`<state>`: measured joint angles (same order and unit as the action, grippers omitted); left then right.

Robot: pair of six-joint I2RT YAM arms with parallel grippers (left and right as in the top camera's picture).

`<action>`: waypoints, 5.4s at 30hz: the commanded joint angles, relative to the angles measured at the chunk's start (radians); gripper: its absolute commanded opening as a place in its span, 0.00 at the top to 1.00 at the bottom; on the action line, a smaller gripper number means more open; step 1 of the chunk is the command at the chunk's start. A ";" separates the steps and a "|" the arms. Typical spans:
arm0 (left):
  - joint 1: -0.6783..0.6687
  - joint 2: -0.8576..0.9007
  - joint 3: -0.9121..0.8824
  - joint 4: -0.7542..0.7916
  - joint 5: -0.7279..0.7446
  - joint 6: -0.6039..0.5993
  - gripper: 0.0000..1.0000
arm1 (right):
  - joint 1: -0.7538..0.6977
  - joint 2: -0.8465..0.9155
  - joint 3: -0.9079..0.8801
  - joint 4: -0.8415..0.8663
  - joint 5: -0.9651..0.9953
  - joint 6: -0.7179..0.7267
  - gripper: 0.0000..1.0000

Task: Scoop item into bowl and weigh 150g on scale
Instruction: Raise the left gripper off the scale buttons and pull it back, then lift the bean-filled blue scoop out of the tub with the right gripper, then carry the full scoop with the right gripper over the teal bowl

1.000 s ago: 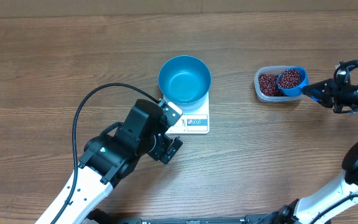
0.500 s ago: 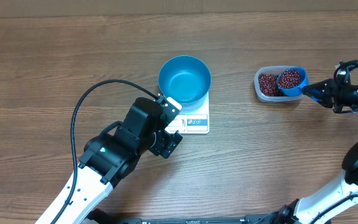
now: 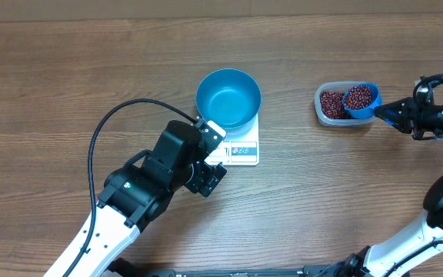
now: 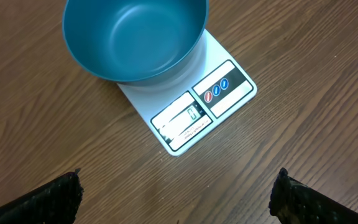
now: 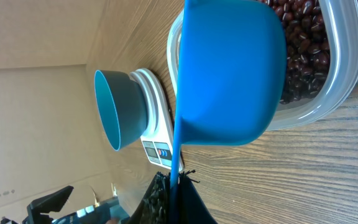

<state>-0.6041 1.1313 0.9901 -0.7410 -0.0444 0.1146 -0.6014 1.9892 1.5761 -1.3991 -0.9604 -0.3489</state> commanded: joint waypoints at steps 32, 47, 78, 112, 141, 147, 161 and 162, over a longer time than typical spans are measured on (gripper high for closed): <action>0.010 -0.117 -0.365 0.297 0.079 -0.014 0.00 | 0.002 0.004 -0.004 -0.006 -0.025 -0.019 0.96; 0.010 -0.086 -0.365 0.312 0.078 -0.014 0.01 | 0.002 0.004 -0.004 -0.001 -0.025 -0.019 0.96; 0.010 -0.086 -0.365 0.300 0.078 -0.014 0.01 | 0.011 0.003 0.277 -0.202 -0.106 -0.027 0.96; 0.010 -0.086 -0.365 0.300 0.078 -0.014 0.00 | 0.082 0.003 0.311 -0.256 -0.381 -0.093 0.96; 0.010 -0.086 -0.365 0.300 0.078 -0.014 0.00 | 0.442 0.003 0.310 -0.239 -0.431 -0.099 0.96; 0.010 -0.086 -0.365 0.300 0.078 -0.014 0.00 | 0.522 0.003 0.310 -0.211 -0.407 -0.098 0.96; 0.010 -0.086 -0.365 0.300 0.078 -0.014 0.00 | 0.678 0.003 0.310 0.037 -0.236 0.171 0.96; 0.010 -0.086 -0.365 0.300 0.078 -0.014 0.00 | 0.688 0.003 0.310 0.062 -0.208 0.204 0.96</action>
<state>-0.6010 1.0393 0.6323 -0.4412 0.0372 0.0845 0.0624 1.9907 1.8534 -1.3762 -1.2285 -0.2745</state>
